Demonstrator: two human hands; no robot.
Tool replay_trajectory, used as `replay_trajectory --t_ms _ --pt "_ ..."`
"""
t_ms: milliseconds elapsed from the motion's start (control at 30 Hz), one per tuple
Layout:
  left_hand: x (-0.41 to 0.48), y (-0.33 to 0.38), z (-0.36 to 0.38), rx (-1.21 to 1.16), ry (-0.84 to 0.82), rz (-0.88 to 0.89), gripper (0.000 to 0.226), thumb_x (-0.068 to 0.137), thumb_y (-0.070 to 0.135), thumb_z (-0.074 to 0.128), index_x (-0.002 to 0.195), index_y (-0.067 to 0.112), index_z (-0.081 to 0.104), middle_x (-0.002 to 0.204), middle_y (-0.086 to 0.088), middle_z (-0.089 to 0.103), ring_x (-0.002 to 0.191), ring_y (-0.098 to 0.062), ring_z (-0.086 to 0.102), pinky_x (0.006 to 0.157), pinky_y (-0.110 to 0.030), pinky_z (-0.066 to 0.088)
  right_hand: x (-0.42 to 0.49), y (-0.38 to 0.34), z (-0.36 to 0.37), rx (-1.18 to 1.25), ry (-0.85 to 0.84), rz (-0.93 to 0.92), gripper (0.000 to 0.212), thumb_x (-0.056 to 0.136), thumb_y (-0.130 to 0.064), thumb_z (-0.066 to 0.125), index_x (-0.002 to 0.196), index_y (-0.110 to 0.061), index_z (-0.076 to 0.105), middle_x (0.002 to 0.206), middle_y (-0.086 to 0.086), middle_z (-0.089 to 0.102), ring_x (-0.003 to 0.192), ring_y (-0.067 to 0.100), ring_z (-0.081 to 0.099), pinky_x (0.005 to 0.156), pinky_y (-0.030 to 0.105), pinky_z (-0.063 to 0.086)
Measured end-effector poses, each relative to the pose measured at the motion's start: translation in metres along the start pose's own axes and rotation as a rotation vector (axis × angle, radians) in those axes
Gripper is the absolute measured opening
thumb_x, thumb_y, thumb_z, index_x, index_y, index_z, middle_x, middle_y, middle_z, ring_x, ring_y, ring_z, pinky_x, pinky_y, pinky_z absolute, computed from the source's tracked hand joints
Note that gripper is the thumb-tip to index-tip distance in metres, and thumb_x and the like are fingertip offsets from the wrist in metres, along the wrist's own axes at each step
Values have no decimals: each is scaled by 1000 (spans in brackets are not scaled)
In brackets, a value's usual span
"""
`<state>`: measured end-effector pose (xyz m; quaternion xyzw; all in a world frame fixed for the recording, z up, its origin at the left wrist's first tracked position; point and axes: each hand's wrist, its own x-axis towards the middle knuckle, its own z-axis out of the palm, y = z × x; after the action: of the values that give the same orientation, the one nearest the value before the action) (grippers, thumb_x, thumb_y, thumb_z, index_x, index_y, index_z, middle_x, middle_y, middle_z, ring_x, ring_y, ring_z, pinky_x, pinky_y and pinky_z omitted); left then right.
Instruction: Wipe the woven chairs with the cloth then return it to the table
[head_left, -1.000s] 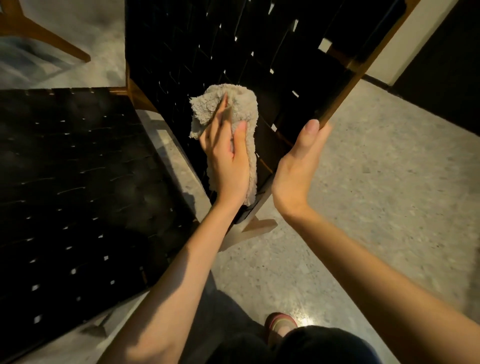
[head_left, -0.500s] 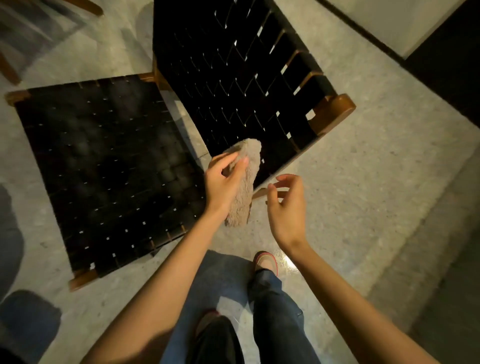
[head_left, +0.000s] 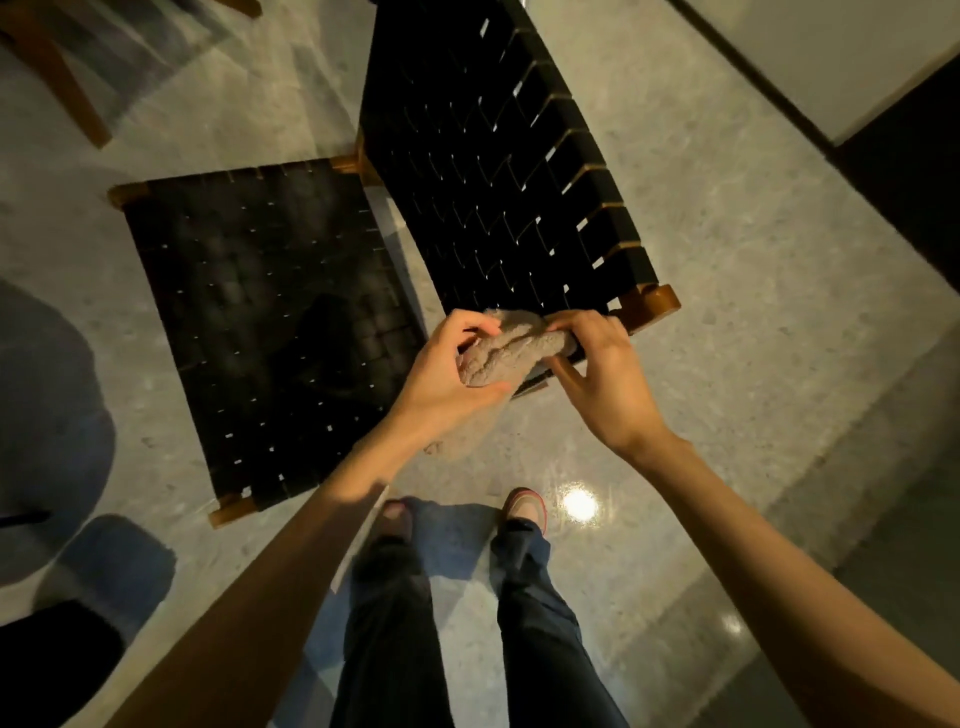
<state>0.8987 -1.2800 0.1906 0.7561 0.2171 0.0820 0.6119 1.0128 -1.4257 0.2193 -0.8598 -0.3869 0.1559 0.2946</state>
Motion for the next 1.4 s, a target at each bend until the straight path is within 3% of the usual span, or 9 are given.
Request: replay_trajectory --t_ms 233,367,567,700,800,900,1167,1333,1400 --pt "41 -19 -33 242 22 25 37 83 17 71 117 5 62 115 -10 52 111 -23 51 92 -21 41 25 -22 21 -1 161 80 19 96 -13 54 113 -7 49 79 -1 52 68 16 50 61 38 47" --pt "78 -16 -41 507 118 -35 36 84 34 69 118 23 66 118 -11 45 109 -30 38 89 -27 28 44 -34 33 -11 270 263 19 97 -22 52 111 -12 44 85 7 59 73 23 57 63 46 52" --pt "131 1 -5 131 102 -33 30 85 13 68 115 17 66 108 -5 48 112 -29 48 83 -21 44 68 -18 14 -388 421 440 25 93 -32 57 105 -12 66 105 8 60 97 26 42 76 29 26" --pt "158 9 38 -182 189 -222 39 85 13 69 120 21 55 127 -12 35 114 -24 49 80 -18 49 82 7 -2 -467 405 500 30 93 -33 56 109 -11 67 122 9 52 113 28 42 87 34 34" --pt "170 11 63 -320 360 -252 46 83 6 69 122 15 47 128 -14 35 118 -27 48 74 -11 48 88 22 -4 -338 399 501 29 93 -37 57 109 -13 55 116 5 54 95 25 53 69 34 43" --pt "167 4 80 -315 428 -136 40 86 9 66 123 13 51 129 -14 40 117 -21 47 70 -1 45 90 31 -7 -234 405 431 39 91 -36 60 120 -19 41 114 3 60 81 24 60 58 34 47" --pt "170 -18 96 -22 433 56 38 89 8 56 126 7 49 135 -18 41 125 -27 44 90 -17 49 85 41 -9 -274 337 435 39 97 -41 31 129 -27 48 116 0 64 93 21 62 64 30 43" --pt "163 -41 84 71 486 -144 47 83 15 50 125 -6 48 127 -25 51 113 -27 54 90 -20 46 86 39 -6 -299 371 443 42 93 -34 35 131 -28 50 118 -3 65 94 19 63 60 27 43" --pt "157 -57 81 -243 467 -213 49 81 0 59 128 -5 47 130 -21 50 120 -30 48 101 -24 37 86 38 -5 -313 369 449 42 92 -34 36 131 -27 52 118 -3 65 93 20 63 59 27 45"
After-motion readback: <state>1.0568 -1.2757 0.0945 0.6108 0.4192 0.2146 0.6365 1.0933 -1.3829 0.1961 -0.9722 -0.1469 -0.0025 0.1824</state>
